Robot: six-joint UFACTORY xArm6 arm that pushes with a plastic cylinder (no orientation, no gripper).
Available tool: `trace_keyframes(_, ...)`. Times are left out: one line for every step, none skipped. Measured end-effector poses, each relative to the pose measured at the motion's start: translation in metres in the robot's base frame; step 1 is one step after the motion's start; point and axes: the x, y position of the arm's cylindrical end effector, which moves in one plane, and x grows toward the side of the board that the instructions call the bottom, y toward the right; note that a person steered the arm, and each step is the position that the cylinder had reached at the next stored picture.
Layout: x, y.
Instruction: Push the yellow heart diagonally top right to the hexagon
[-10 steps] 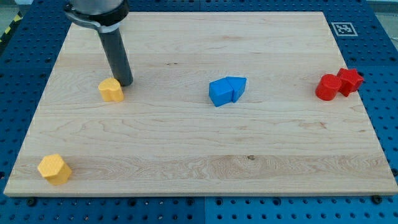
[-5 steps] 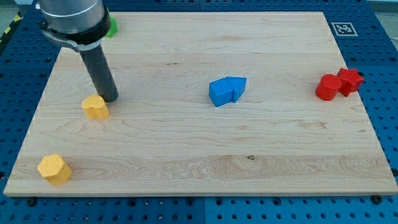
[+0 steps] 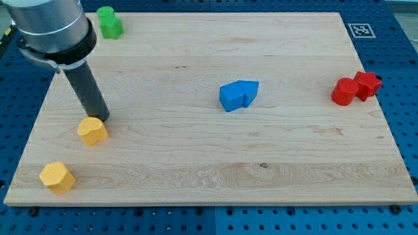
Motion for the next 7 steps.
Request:
trace_keyframes(0.013,0.007)
trace_keyframes(0.025,0.016)
trace_keyframes(0.03,0.01)
trace_keyframes(0.031,-0.009)
trace_keyframes(0.032,-0.014)
trace_keyframes(0.039,-0.007)
trace_keyframes(0.039,0.012)
